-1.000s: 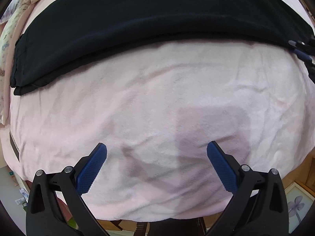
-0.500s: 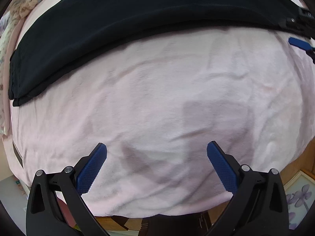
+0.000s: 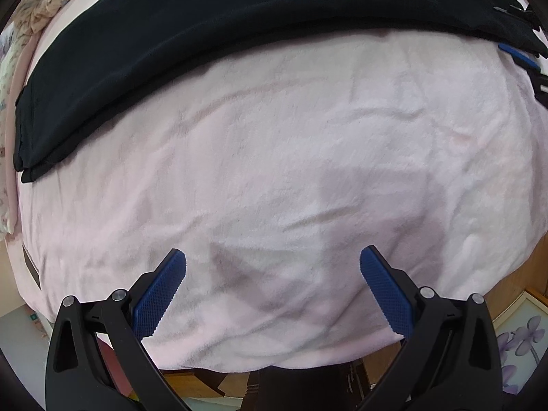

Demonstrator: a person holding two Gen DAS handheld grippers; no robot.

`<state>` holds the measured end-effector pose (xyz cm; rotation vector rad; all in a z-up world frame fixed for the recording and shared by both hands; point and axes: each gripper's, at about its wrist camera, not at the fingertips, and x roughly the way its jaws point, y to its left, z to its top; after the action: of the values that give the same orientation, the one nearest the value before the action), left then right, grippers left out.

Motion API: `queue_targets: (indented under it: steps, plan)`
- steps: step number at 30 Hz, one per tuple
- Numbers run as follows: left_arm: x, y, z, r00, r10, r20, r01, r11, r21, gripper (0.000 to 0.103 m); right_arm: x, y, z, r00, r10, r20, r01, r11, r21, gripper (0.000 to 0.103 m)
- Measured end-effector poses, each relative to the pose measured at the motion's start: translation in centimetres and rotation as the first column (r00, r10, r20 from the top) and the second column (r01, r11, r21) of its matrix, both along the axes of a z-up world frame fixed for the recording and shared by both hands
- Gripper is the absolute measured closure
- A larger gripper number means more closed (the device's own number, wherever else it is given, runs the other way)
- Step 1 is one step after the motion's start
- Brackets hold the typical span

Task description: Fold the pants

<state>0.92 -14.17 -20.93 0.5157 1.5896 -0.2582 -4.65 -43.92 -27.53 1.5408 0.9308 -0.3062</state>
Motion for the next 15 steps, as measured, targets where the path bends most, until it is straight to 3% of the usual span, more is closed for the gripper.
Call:
queue_targets:
  steps: [4, 7, 10, 12, 14, 15]
  plan:
    - [-1.4, 1.0, -1.3, 1.0, 0.005, -0.005, -0.004, 1.0, 0.01, 0.001, 0.9, -0.2, -0.1, 1.0, 0.02, -0.015, -0.02, 0.999, -0.043, 0.069]
    - [-1.9, 1.2, -1.6, 1.0, 0.011, -0.01, -0.01, 1.0, 0.017, 0.001, 1.5, -0.5, -0.6, 0.999, 0.012, -0.034, -0.014, 0.999, -0.052, 0.099]
    - [-2.3, 1.5, -1.8, 1.0, 0.018, -0.009, -0.018, 1.0, 0.019, 0.001, 1.8, -0.6, -0.9, 1.0, -0.022, -0.02, 0.022, 0.999, -0.03, 0.1]
    - [-1.8, 2.1, -1.8, 1.0, 0.023, -0.015, -0.023, 1.0, 0.021, 0.001, 2.0, -0.3, -0.9, 1.0, 0.003, -0.031, -0.004, 0.999, -0.053, 0.094]
    - [-2.0, 2.5, -2.2, 0.999, 0.031, -0.019, -0.03, 0.999, 0.02, 0.001, 2.4, -0.3, -0.5, 0.999, 0.039, -0.037, -0.041, 0.997, -0.057, 0.06]
    - [-2.3, 2.9, -2.3, 0.999, 0.033, -0.019, -0.033, 0.999, 0.017, 0.001, 2.3, -0.7, 0.0, 0.999, 0.042, -0.016, -0.043, 0.998, -0.048, 0.049]
